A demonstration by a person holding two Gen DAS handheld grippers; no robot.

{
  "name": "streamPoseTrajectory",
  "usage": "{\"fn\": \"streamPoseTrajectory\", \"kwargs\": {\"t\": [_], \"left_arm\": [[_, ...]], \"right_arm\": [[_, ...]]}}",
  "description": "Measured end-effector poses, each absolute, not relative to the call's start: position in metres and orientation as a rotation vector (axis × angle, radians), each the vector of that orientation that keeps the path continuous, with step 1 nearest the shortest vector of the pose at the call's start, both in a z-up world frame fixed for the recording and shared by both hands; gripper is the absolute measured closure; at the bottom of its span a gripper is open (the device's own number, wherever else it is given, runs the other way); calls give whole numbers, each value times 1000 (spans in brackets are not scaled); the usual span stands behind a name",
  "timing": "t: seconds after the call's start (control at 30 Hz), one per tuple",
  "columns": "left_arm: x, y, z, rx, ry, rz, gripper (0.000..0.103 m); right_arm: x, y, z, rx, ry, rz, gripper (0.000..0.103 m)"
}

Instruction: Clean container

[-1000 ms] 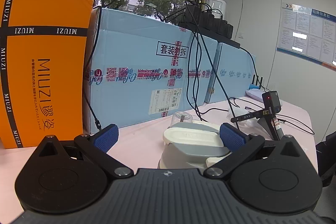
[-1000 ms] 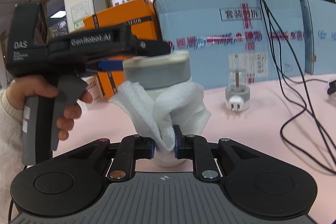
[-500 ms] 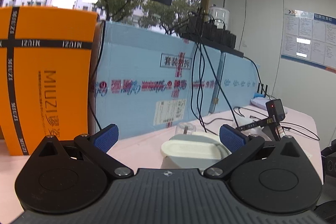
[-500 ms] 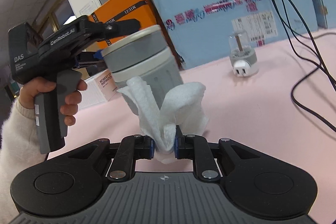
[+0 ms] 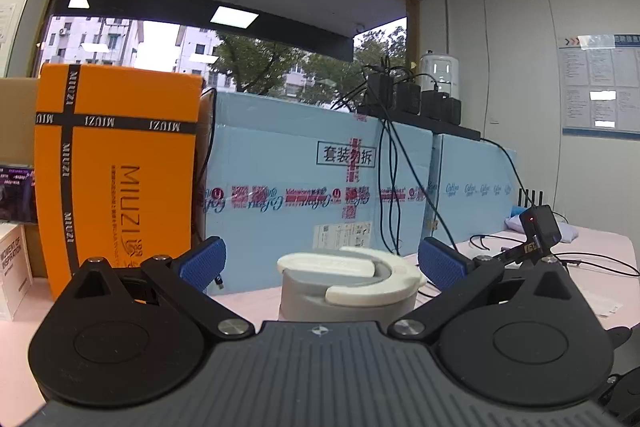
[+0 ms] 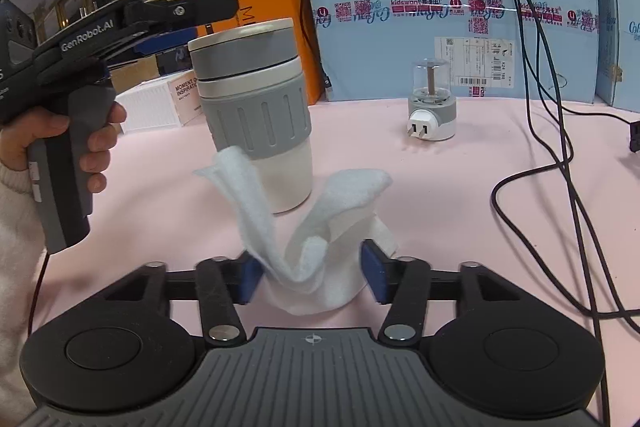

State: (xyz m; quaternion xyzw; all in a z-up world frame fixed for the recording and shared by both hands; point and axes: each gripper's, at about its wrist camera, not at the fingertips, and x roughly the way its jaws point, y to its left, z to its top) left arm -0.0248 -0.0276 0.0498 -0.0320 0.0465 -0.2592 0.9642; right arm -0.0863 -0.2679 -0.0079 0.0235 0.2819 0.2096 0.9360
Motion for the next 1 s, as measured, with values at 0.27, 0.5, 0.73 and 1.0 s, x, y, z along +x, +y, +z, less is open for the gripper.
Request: {"fn": "streamPoseTrajectory", "kwargs": {"t": [0.27,0.5,0.73,1.0], "left_arm": [[-36,-25,41,-111,86,-549,0],[-51,-45,33,-59,51,-525,0],[-51,-80,26,74,32,-392,0],[-30,-97,17,86,108,-313,15]], "right_arm": [[-57,-280,-14,192,647,475,38],[-44,-292,-21,289,611,463,85],[-26,-319,-2,539,383,401,85],[-20,-340,-22,661,366,354,85]]}}
